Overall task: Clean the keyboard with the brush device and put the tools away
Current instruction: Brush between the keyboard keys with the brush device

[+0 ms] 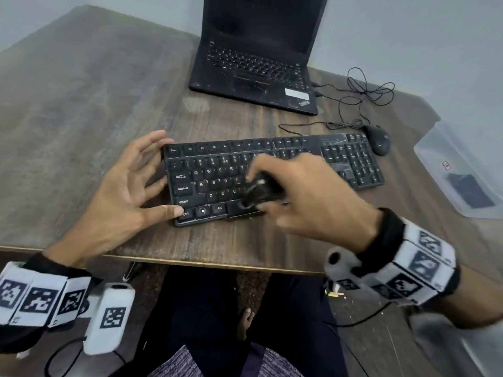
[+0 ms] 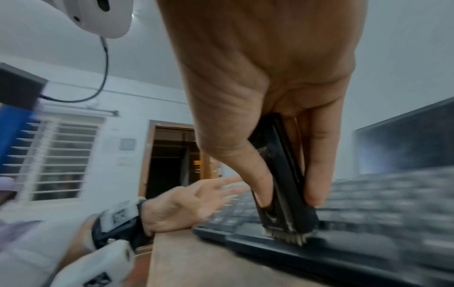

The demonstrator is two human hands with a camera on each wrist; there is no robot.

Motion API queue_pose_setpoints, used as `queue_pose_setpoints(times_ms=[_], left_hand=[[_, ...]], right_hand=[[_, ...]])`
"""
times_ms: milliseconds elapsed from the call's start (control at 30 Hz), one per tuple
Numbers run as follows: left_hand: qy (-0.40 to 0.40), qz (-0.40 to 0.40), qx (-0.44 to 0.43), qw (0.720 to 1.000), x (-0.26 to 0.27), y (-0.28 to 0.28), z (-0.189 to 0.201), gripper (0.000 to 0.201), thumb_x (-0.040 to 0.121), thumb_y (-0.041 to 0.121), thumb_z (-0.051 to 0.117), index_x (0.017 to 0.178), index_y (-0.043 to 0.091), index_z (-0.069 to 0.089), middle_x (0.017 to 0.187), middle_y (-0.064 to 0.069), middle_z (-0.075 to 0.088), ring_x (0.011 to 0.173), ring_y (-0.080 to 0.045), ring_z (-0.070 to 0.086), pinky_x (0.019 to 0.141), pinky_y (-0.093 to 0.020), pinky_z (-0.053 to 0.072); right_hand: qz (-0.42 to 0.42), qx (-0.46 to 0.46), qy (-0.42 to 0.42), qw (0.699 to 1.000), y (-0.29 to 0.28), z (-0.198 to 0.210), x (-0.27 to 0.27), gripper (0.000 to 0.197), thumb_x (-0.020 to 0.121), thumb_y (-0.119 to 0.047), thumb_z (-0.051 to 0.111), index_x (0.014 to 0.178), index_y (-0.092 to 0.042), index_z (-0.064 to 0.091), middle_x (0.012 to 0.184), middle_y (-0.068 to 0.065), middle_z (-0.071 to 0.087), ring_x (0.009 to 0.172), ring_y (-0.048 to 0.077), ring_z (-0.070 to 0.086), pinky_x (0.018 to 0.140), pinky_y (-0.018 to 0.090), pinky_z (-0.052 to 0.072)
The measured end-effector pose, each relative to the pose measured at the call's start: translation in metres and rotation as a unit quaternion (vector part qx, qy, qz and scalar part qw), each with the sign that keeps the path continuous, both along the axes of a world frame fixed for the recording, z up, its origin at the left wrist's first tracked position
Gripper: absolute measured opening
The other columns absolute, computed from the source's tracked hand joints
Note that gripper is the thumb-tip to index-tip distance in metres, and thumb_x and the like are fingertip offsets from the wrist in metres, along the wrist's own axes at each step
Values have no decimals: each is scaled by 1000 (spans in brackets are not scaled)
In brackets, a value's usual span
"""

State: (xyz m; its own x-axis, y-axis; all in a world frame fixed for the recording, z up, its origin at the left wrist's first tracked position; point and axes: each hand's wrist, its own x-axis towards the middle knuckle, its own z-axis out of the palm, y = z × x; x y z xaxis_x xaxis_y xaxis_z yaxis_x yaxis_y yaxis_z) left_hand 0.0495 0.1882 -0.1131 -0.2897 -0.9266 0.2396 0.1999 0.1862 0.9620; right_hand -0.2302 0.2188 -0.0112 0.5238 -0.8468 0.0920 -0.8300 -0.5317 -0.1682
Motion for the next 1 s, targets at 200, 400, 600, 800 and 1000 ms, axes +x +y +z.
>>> queue_pose_setpoints(times_ms=[200, 400, 600, 800, 1000], left_hand=[[0, -12, -15, 1000, 0, -2, -4, 107, 54, -19, 73, 149, 19, 38, 153, -2, 45, 145, -21, 43, 112, -40, 44], [4, -3, -14, 1000, 0, -3, -5, 108, 52, -22, 71, 148, 19, 40, 153, -1, 47, 145, -21, 44, 109, -38, 46], [5, 0, -12, 1000, 0, -4, -6, 108, 53, -24, 70, 148, 17, 40, 154, -2, 46, 145, -18, 44, 110, -34, 45], [8, 18, 1, 1000, -5, -2, -2, 103, 52, -22, 72, 140, 25, 47, 147, 8, 55, 140, -11, 50, 104, -28, 50], [-132, -9, 22, 991, 1, -12, 17, 108, 43, 4, 101, 136, 37, 56, 140, 5, 59, 131, -14, 58, 102, -37, 55]], right_hand=[[-236, -35, -24, 971, 5, 2, -125, 40, 75, -17, 90, 98, -32, 61, 80, -11, 70, 75, 16, 67, 70, 30, 49], [-179, -61, -80, 979, 8, 6, -107, 38, 77, -22, 90, 104, -29, 65, 86, -14, 73, 79, 7, 71, 73, 31, 58], [-68, 20, -86, 994, 1, -9, -64, 36, 80, -22, 87, 106, -27, 63, 82, -14, 72, 76, 3, 69, 73, 25, 53], [-266, -32, -29, 963, -31, 8, -143, 33, 76, -24, 88, 99, -26, 65, 84, -8, 72, 82, 21, 70, 71, 31, 47], [-240, -14, -34, 970, -34, -1, -135, 33, 75, -27, 85, 95, -32, 59, 84, -12, 71, 80, 15, 69, 71, 33, 55]])
